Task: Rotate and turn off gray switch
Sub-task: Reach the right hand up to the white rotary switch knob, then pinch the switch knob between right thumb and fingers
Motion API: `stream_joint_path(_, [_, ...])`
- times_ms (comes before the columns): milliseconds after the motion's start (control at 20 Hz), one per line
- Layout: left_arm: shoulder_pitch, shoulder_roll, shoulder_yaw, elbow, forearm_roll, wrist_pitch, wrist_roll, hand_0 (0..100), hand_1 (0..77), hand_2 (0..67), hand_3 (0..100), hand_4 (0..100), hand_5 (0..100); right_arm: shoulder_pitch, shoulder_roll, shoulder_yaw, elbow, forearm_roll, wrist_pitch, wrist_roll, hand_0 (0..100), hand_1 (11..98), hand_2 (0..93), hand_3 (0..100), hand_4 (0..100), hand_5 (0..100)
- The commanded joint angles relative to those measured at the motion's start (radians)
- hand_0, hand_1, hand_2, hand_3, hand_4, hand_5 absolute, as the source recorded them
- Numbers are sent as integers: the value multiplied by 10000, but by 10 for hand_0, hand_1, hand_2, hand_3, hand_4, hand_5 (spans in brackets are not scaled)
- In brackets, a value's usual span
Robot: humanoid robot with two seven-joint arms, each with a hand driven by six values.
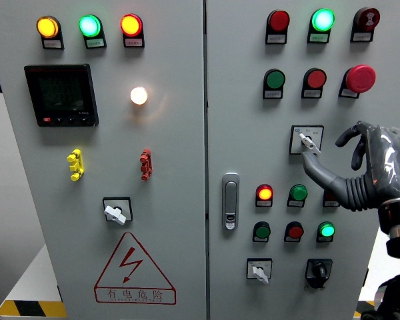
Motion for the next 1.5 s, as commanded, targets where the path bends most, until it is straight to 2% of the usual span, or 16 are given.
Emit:
stream_joint_path(0, [0, -14, 0, 0, 5, 0, 0, 0, 0, 132, 183, 96, 118, 53, 0, -103, -150, 3, -35, -26, 0, 345, 580, 904, 1000, 982])
stream_joint_path(750, [0, -14, 0, 0, 5, 0, 0, 0, 0, 132, 183, 95, 118, 482, 0, -241, -856, 3, -51, -26, 0, 349, 592, 890, 1000, 981])
stream_joint_path(1450, [0, 1, 0, 0, 5, 0, 0, 0, 0, 132, 183, 95, 118, 605, 0, -272, -1102, -13, -66, -26, 0, 363, 603, 883, 1000, 976])
